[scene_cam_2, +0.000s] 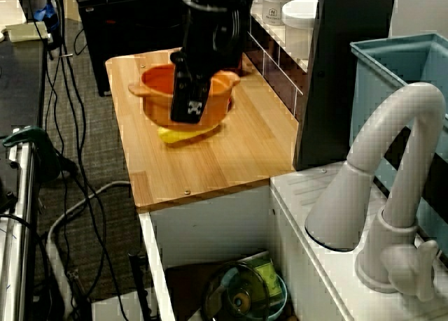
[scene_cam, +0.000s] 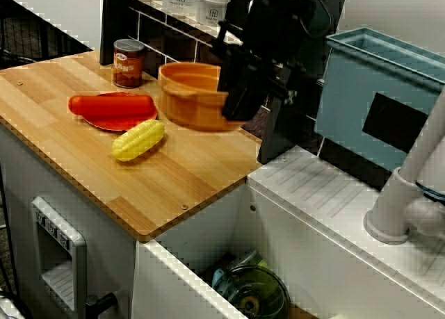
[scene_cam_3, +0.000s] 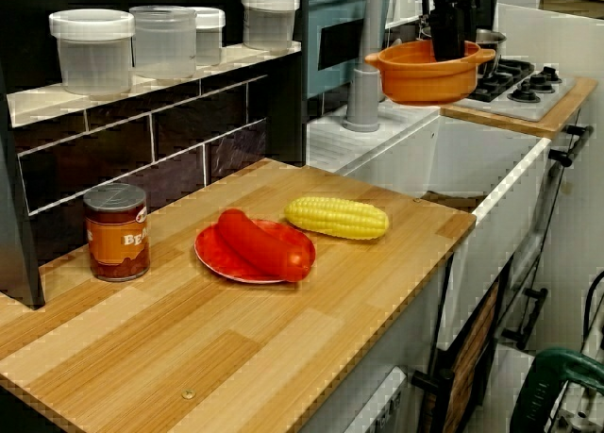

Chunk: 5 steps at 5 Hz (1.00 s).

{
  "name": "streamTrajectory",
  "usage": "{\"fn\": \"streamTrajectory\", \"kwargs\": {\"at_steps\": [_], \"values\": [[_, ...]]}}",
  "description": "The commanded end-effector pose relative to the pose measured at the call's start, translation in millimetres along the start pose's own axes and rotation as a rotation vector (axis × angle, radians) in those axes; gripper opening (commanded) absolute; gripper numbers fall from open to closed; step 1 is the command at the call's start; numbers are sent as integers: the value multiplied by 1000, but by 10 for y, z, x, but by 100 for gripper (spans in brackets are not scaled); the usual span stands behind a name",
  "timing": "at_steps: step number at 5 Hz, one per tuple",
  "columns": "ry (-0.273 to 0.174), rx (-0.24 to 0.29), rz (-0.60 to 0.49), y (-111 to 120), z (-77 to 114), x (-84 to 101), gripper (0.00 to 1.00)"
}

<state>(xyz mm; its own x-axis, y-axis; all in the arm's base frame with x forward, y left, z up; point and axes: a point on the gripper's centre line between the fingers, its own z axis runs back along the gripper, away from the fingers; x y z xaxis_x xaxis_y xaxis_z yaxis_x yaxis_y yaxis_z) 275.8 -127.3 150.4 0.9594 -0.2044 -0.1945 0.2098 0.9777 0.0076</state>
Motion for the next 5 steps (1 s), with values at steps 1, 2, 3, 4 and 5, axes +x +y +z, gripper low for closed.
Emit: {"fn": "streamTrajectory", "kwargs": {"at_steps": [1, 2, 3, 4, 5], "values": [[-30, 5, -20, -149, -21, -43, 0], [-26, 5, -22, -191, -29, -35, 0], [-1, -8, -23, -226, -26, 6, 0], [13, -11, -25, -268, -69, 11, 0], [18, -1, -24, -310, -154, 32, 0]]}}
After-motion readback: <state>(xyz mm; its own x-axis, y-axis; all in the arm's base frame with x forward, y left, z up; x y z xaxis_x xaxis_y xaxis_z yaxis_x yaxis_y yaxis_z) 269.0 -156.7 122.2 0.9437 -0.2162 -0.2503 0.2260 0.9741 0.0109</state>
